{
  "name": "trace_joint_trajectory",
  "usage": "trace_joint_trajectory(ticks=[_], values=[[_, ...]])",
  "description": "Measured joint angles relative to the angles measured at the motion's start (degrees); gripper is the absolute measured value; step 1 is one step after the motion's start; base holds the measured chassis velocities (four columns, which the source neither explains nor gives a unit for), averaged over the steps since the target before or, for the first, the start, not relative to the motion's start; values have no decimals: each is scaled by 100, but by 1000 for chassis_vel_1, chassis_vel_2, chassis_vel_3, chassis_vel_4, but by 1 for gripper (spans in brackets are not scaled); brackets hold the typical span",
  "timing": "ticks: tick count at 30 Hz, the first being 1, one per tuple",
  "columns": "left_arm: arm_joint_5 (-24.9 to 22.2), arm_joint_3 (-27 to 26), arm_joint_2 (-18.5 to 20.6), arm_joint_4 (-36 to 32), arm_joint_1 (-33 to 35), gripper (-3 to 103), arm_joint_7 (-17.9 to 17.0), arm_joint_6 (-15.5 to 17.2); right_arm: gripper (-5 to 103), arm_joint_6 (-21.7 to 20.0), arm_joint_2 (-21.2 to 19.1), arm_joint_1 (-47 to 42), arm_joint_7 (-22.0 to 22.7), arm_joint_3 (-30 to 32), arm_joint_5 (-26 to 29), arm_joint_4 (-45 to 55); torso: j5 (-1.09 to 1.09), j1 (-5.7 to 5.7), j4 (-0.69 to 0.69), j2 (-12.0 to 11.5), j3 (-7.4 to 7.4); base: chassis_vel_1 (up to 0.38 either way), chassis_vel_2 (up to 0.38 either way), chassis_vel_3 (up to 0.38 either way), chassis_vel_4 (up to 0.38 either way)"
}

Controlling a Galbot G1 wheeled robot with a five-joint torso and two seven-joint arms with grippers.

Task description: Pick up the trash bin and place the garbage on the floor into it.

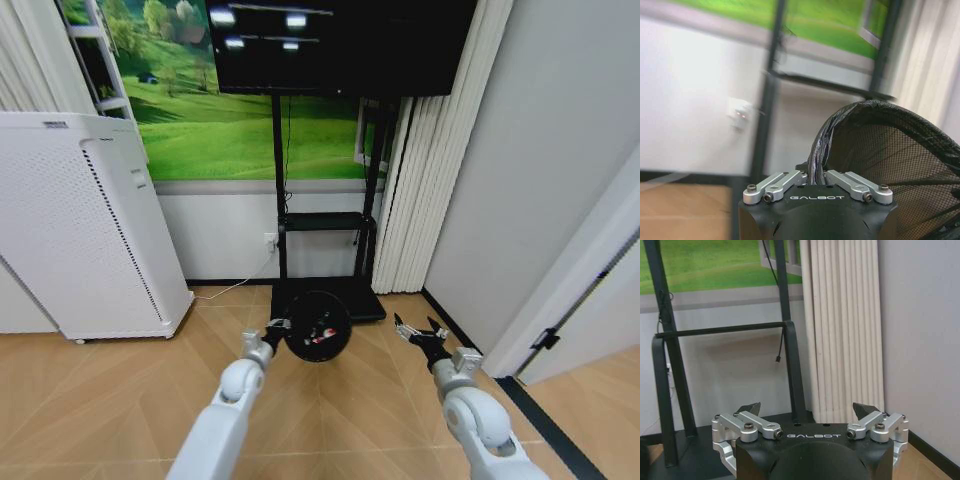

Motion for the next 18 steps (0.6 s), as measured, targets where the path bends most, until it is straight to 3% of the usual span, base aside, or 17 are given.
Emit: trace_joint_trajectory(ticks=[7, 13, 18], values=[[52, -381, 108, -312, 227, 4, 64, -25, 100, 41, 35, -32, 0, 2, -52, -75, 1, 0, 1, 0, 0, 0, 0, 0, 0], [90, -1302, 204, -831, 1034, 4, 283, -157, 100, 14, 157, -39, -15, -136, -91, -104, 0, 0, 0, 0, 0, 0, 0, 0, 0], [72, -1438, 230, -864, 1095, 4, 304, -166, 100, -30, 157, -52, -34, -125, -84, -42, 2, 0, -2, 0, 0, 0, 0, 0, 0]])
